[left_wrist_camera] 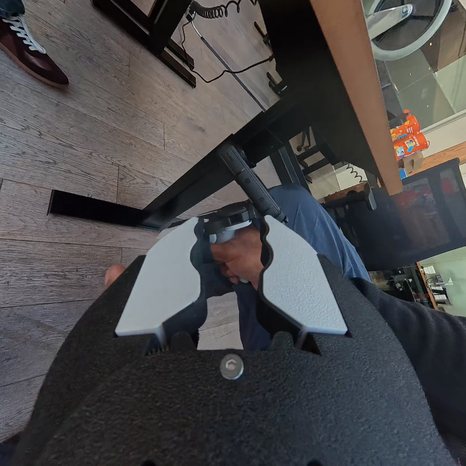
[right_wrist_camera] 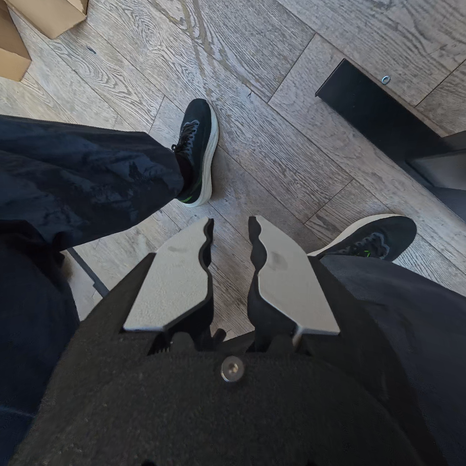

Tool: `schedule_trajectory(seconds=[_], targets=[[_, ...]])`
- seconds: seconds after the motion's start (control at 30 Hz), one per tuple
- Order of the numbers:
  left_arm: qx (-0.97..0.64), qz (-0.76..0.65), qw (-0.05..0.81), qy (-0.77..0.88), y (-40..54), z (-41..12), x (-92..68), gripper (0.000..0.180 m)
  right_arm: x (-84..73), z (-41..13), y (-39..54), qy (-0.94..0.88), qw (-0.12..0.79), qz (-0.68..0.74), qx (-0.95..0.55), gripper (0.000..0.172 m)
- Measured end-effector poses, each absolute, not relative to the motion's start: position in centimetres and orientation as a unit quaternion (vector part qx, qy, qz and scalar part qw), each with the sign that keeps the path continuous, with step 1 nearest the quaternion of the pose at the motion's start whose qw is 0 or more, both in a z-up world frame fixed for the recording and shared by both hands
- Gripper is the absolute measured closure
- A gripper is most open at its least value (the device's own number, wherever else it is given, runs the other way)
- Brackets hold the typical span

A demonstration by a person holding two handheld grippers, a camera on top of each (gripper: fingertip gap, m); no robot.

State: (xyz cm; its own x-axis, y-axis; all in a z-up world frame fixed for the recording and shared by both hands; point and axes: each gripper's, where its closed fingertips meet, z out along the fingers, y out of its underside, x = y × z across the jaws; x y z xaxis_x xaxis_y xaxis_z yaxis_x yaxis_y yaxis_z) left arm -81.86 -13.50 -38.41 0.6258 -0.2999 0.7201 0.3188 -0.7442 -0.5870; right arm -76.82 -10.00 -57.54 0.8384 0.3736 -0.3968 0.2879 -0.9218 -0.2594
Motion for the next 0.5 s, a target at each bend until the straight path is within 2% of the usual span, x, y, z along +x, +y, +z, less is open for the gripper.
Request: schedule_trajectory(seconds=[0.5], targets=[[-0.813,-0.429,0.392,-0.028,-13.0,-37.2,-84.5,0.138,-76.9,-55.0,-8.4,-0.195,0.177,0.21,-0.941,0.146]])
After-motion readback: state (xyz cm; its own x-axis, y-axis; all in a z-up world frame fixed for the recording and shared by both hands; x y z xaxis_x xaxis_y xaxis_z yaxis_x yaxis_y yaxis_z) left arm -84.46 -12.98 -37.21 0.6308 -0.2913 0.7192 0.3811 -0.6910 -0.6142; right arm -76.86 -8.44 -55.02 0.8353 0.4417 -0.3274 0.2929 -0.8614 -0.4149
